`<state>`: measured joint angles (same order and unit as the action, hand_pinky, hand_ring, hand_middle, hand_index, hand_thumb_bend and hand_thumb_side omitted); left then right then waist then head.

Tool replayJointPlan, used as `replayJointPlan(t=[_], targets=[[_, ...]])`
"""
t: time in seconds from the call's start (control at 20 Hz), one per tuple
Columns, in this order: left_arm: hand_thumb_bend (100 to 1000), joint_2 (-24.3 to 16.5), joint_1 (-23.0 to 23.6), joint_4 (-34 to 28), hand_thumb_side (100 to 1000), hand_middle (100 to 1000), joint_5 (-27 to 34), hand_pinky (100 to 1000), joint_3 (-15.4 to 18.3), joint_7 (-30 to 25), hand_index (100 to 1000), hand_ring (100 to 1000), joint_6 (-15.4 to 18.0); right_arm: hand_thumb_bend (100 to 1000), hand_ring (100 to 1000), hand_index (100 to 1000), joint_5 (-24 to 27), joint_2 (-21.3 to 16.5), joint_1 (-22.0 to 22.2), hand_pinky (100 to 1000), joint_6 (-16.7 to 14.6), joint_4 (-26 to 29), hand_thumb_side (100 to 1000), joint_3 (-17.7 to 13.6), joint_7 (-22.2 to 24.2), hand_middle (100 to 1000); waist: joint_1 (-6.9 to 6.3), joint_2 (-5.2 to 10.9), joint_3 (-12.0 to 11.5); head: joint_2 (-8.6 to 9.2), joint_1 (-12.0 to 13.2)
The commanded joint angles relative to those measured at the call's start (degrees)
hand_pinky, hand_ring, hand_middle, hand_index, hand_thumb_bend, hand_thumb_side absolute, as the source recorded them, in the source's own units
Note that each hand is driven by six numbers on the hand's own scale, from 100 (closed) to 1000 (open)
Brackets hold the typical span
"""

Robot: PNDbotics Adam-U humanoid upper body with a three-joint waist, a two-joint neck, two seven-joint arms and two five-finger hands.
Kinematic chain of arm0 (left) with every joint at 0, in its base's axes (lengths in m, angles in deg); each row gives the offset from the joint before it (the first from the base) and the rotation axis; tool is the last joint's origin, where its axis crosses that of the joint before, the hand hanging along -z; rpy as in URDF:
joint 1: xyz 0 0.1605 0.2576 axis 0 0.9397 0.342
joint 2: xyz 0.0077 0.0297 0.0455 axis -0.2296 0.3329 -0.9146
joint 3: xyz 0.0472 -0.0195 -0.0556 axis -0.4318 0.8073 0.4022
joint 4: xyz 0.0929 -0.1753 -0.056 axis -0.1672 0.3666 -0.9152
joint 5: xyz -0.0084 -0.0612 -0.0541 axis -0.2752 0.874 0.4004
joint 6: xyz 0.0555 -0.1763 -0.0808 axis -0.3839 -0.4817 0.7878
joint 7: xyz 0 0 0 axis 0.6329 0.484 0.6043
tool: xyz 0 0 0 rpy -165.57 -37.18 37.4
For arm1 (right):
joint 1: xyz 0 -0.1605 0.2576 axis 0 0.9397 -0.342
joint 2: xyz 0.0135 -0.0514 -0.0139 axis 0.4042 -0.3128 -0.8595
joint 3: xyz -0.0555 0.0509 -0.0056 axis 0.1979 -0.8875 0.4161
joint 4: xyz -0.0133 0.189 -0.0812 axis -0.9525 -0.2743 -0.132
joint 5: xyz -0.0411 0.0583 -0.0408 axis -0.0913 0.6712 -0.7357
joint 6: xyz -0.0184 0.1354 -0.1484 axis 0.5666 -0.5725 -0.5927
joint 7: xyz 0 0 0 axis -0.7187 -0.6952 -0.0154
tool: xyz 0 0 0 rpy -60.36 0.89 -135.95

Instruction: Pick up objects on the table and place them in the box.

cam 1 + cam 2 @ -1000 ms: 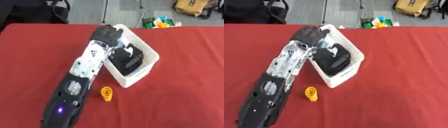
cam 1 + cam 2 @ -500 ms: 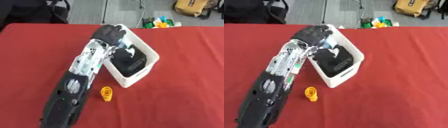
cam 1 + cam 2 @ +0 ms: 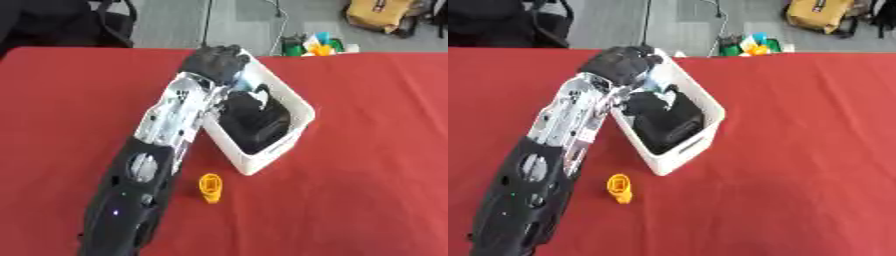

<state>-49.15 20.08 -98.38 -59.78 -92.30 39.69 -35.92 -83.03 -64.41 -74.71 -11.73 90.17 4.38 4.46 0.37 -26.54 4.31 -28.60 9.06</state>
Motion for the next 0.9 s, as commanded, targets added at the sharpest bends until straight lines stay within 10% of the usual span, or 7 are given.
replayJointPlan(t=[0.05,0.25,0.9], targets=[[224,-0.9,-1.5,-3.2,1000,1000,-0.6,1000,0.3,0.6,1000,1000,0.0,152,771,736,0.3,-1.3,0.0,778,-0.2,1.3,1000,-0.1,0.3,617,0.1,1.15,0.1,0.35,-0.6],[408,-2.9,-2.5,-2.9,1000,1000,-2.4,1000,-1.8,-1.1,1000,1000,3.0,158,771,737,0.3,-1.4,-0.1,778,-0.1,1.3,992,0.1,0.4,616,-0.13,1.26,0.1,-0.03,-1.5],[346,-4.2,-3.1,-0.2,1000,1000,-2.0,1000,-1.4,-3.7,1000,1000,4.2,159,771,736,0.2,-1.7,0.1,777,0.0,1.3,991,0.1,0.4,615,-0.55,1.32,0.1,-0.11,-2.4]])
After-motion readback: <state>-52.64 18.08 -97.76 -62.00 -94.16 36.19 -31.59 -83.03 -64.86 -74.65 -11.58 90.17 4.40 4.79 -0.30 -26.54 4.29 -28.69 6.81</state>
